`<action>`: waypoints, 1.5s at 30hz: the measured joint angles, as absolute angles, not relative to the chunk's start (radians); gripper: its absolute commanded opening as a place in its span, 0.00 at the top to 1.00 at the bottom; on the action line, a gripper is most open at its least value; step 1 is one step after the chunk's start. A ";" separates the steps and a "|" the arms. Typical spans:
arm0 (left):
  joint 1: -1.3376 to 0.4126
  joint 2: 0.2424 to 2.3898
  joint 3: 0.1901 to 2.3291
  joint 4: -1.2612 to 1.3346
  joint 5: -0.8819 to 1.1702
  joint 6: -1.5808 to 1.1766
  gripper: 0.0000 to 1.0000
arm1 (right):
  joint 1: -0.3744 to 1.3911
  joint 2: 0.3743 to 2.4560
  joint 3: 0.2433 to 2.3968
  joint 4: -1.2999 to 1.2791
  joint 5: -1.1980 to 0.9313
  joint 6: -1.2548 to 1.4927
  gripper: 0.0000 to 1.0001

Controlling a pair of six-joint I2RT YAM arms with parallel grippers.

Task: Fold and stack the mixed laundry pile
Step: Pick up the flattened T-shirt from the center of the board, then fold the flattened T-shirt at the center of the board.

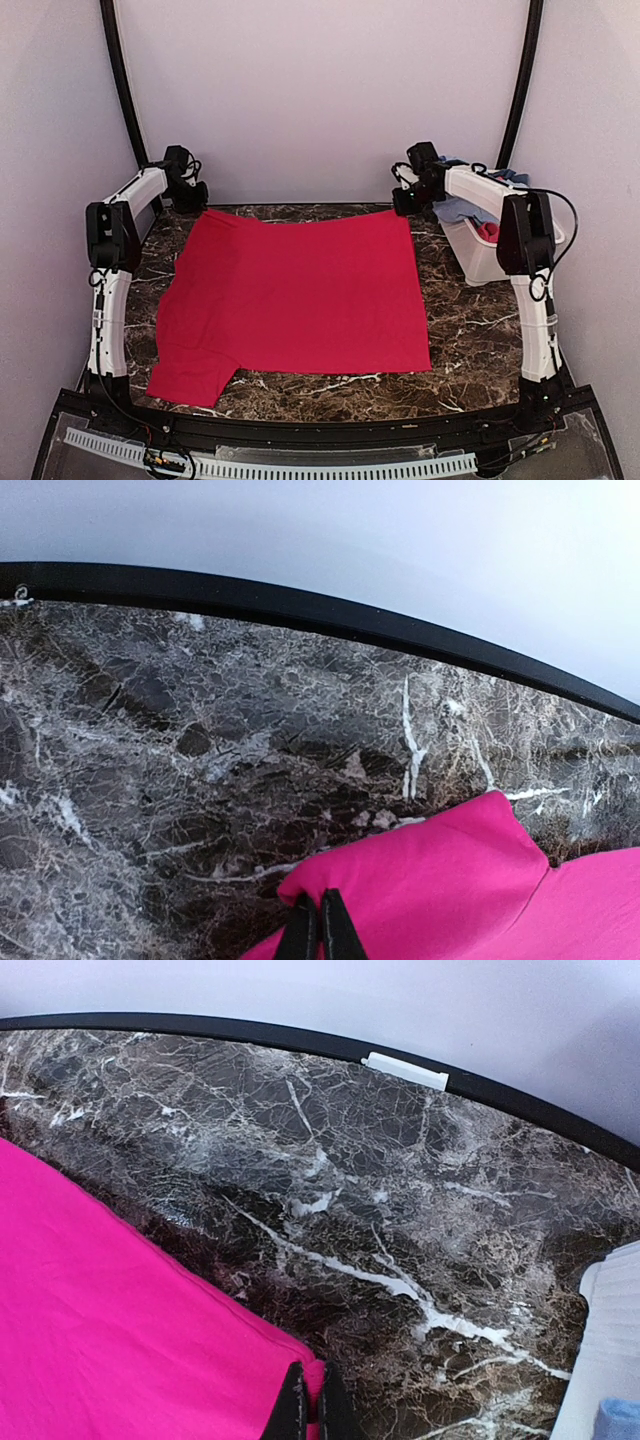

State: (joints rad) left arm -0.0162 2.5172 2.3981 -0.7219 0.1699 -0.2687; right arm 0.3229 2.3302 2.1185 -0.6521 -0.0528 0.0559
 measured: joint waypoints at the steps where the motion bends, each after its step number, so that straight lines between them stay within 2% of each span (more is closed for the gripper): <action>1: -0.016 2.490 2.370 -0.718 0.163 -0.266 1.00 | 0.323 2.311 2.100 -0.647 -0.055 0.056 1.00; 10: -0.018 2.300 2.065 -0.659 0.122 -0.258 1.00 | 0.327 2.142 1.869 -0.578 -0.090 0.050 1.00; 18: -0.018 2.078 1.699 -0.603 0.086 -0.278 1.00 | 0.343 2.036 1.652 -0.535 -0.112 0.063 1.00; 24: -0.026 1.984 1.554 -0.585 0.045 -0.301 1.00 | 0.371 1.974 1.537 -0.505 -0.112 0.073 1.00; 33: -0.032 1.943 1.417 -0.573 -0.020 -0.334 1.00 | 0.389 1.946 1.426 -0.476 -0.093 0.088 1.00; 45: -0.051 1.943 1.388 -0.578 -0.080 -0.340 1.00 | 0.389 1.978 1.405 -0.471 -0.065 0.087 0.99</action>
State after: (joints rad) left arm -0.0513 1.9427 1.3880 -0.5777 -0.0799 -0.3405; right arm 0.3889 1.9778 1.4052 -0.4713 -0.0654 0.0868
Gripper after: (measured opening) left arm 0.008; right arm 0.010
